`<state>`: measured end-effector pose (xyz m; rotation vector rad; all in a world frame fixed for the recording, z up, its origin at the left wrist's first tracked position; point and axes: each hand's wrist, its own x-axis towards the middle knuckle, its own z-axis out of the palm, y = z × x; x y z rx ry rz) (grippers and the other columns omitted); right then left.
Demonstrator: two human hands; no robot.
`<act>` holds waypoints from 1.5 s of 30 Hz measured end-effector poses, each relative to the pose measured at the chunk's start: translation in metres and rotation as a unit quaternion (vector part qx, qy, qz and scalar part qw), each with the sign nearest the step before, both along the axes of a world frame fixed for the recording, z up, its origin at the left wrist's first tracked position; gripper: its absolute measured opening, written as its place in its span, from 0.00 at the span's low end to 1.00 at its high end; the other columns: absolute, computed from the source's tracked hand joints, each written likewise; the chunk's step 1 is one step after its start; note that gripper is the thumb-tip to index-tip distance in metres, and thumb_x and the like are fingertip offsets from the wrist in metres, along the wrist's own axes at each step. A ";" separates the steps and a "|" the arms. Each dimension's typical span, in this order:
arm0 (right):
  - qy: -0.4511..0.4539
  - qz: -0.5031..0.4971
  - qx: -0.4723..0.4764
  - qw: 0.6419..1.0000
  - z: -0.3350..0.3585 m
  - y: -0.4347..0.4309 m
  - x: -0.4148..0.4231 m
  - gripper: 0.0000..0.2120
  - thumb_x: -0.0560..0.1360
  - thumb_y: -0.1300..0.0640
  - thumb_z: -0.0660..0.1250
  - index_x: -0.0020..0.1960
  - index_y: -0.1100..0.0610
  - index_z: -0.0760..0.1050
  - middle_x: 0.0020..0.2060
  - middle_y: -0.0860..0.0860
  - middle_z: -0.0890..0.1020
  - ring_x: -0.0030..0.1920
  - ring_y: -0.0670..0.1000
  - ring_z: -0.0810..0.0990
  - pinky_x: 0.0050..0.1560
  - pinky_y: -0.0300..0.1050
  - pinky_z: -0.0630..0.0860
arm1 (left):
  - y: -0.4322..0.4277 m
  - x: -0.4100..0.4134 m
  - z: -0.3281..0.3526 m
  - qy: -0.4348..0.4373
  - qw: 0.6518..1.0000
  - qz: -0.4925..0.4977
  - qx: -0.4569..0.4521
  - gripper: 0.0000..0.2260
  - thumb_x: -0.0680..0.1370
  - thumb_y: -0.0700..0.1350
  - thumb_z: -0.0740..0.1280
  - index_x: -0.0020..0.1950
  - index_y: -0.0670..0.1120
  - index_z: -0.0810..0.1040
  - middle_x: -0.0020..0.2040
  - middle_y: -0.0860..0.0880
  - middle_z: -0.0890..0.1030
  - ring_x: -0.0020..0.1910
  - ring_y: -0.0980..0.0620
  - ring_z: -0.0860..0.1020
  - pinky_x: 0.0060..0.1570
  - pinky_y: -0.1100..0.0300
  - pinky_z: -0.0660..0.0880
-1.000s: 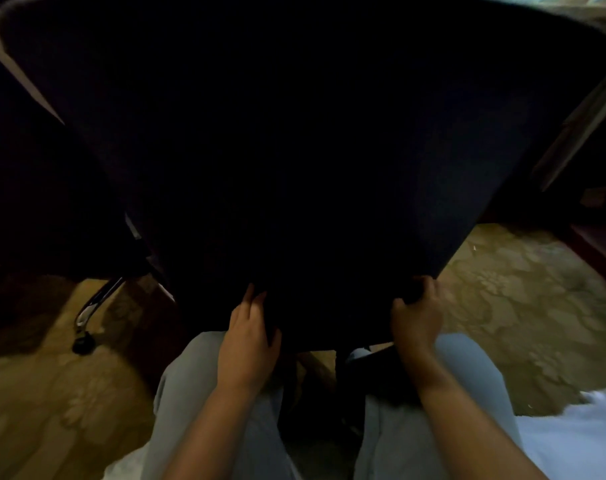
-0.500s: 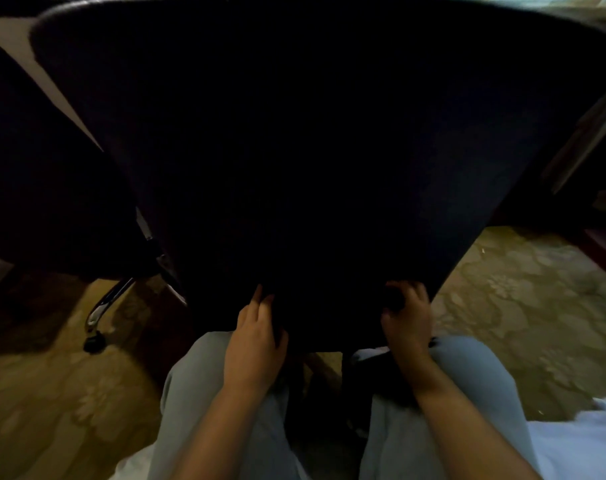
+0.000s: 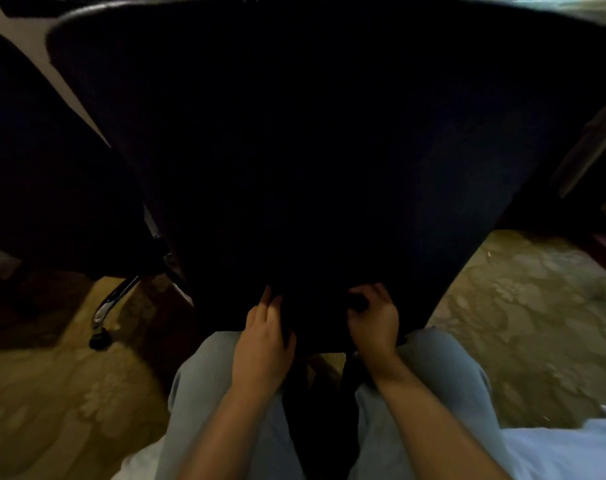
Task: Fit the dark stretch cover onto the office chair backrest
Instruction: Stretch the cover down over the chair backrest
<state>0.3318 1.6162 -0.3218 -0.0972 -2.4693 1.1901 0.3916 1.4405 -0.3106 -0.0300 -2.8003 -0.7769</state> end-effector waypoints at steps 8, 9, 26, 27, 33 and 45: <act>0.017 -0.019 0.005 1.000 -0.002 0.030 0.001 0.19 0.63 0.75 0.68 0.51 0.60 0.81 0.53 0.57 0.79 0.49 0.56 0.79 0.47 0.38 0.70 | -0.007 0.000 -0.001 0.018 1.000 0.009 -0.004 0.25 0.76 0.45 0.68 0.72 0.44 0.66 0.75 0.46 0.63 0.72 0.46 0.64 0.63 0.59 0.69; 0.026 -0.039 -0.002 0.999 -0.001 0.039 0.001 0.18 0.64 0.75 0.68 0.51 0.61 0.80 0.52 0.58 0.79 0.49 0.56 0.79 0.47 0.38 0.70 | -0.008 -0.001 -0.002 0.018 1.000 0.008 -0.005 0.26 0.76 0.45 0.68 0.72 0.44 0.67 0.75 0.45 0.63 0.72 0.45 0.65 0.63 0.58 0.68; 0.043 0.019 -0.051 0.998 -0.006 -0.011 0.003 0.20 0.60 0.77 0.66 0.47 0.61 0.80 0.48 0.52 0.77 0.46 0.49 0.76 0.46 0.21 0.65 | 0.000 -0.001 0.001 -0.026 0.999 -0.001 -0.029 0.28 0.76 0.45 0.68 0.74 0.43 0.64 0.76 0.45 0.61 0.72 0.45 0.63 0.66 0.58 0.66; 0.036 0.020 -0.060 0.997 -0.006 -0.007 0.001 0.20 0.60 0.78 0.65 0.48 0.62 0.80 0.48 0.52 0.77 0.46 0.49 0.76 0.46 0.20 0.65 | -0.002 -0.001 0.000 -0.024 0.999 0.002 -0.029 0.28 0.75 0.44 0.68 0.73 0.42 0.64 0.75 0.45 0.62 0.72 0.45 0.63 0.66 0.57 0.67; -0.002 -0.130 -0.155 0.979 0.002 0.046 -0.005 0.17 0.68 0.74 0.63 0.55 0.63 0.76 0.51 0.55 0.76 0.52 0.51 0.74 0.54 0.40 0.68 | -0.011 -0.003 -0.002 -0.006 0.999 0.022 -0.029 0.27 0.75 0.45 0.69 0.73 0.43 0.66 0.75 0.45 0.62 0.72 0.44 0.64 0.65 0.54 0.69; 0.001 -0.115 -0.178 0.977 0.000 -0.005 -0.002 0.17 0.66 0.73 0.67 0.53 0.62 0.77 0.51 0.55 0.78 0.52 0.52 0.76 0.55 0.40 0.70 | -0.020 0.000 0.002 0.012 0.999 0.035 -0.024 0.27 0.74 0.44 0.70 0.71 0.42 0.67 0.75 0.44 0.63 0.71 0.43 0.65 0.64 0.52 0.70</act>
